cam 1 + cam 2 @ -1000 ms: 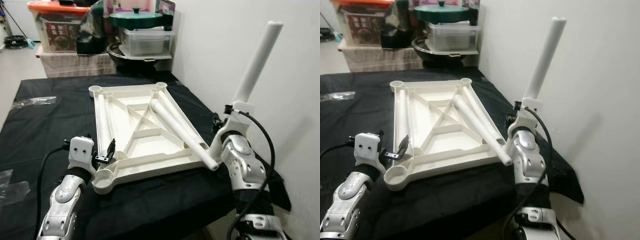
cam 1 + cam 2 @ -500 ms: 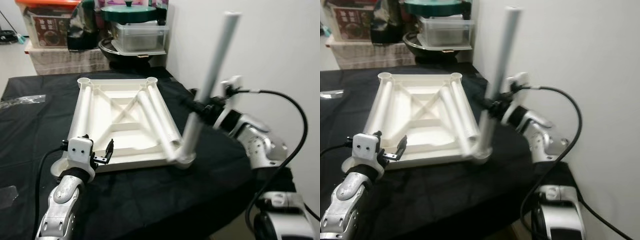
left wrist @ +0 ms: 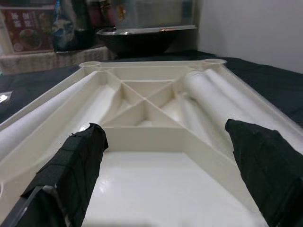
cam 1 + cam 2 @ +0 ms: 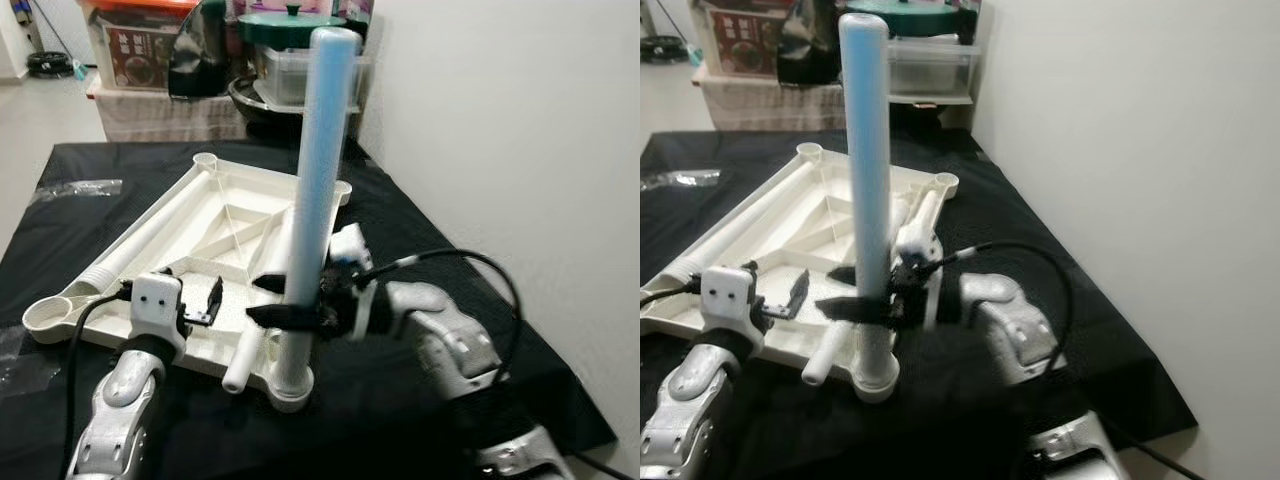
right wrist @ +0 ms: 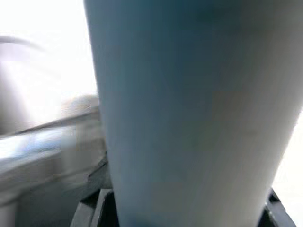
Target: Building children table
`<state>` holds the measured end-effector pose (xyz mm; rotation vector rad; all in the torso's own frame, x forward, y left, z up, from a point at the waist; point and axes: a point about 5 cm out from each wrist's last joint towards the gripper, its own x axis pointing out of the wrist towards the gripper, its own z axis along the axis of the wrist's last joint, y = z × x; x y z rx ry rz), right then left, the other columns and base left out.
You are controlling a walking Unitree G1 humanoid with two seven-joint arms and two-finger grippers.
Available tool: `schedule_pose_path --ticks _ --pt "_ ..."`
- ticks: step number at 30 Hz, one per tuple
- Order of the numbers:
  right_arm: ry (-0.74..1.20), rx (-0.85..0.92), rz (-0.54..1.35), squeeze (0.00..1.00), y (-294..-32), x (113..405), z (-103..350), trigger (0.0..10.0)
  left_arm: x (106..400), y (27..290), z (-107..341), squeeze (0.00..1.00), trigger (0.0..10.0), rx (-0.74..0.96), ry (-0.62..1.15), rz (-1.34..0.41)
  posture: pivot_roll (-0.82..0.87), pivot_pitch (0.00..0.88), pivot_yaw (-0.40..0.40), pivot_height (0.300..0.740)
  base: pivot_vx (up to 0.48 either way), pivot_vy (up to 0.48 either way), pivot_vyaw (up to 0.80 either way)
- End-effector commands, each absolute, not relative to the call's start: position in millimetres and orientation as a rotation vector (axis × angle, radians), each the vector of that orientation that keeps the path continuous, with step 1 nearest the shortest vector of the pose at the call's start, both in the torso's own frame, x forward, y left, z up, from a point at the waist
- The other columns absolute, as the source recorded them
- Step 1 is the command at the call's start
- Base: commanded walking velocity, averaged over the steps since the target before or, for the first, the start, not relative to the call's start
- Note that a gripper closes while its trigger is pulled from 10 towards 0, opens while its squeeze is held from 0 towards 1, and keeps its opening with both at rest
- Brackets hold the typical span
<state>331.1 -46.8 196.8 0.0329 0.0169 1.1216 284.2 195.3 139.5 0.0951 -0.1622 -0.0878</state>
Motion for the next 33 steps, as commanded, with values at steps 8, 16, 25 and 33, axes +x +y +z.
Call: schedule_pose_path --ticks 8,16,25,33 --pt "0.279 -0.076 0.063 0.00 -152 364 144 0.0 282 193 134 0.00 10.0 0.107 -0.143 -0.096 0.06 0.000 -0.115 0.740 0.000 0.000 0.00" --pt "0.193 0.036 -0.281 0.00 -178 329 148 10.0 286 189 133 0.00 10.0 0.104 -0.138 -0.119 0.04 0.000 -0.093 0.740 0.000 0.000 0.00" --pt "-0.031 0.170 0.388 0.31 -162 377 215 10.0 287 192 135 0.00 10.0 0.108 -0.142 -0.117 0.05 0.000 -0.101 0.740 0.000 0.000 0.00" --pt "-0.137 -0.057 1.200 0.00 -128 336 243 10.0 288 189 134 0.00 10.0 0.108 -0.143 -0.117 0.07 0.000 -0.113 0.740 0.000 0.000 0.00"
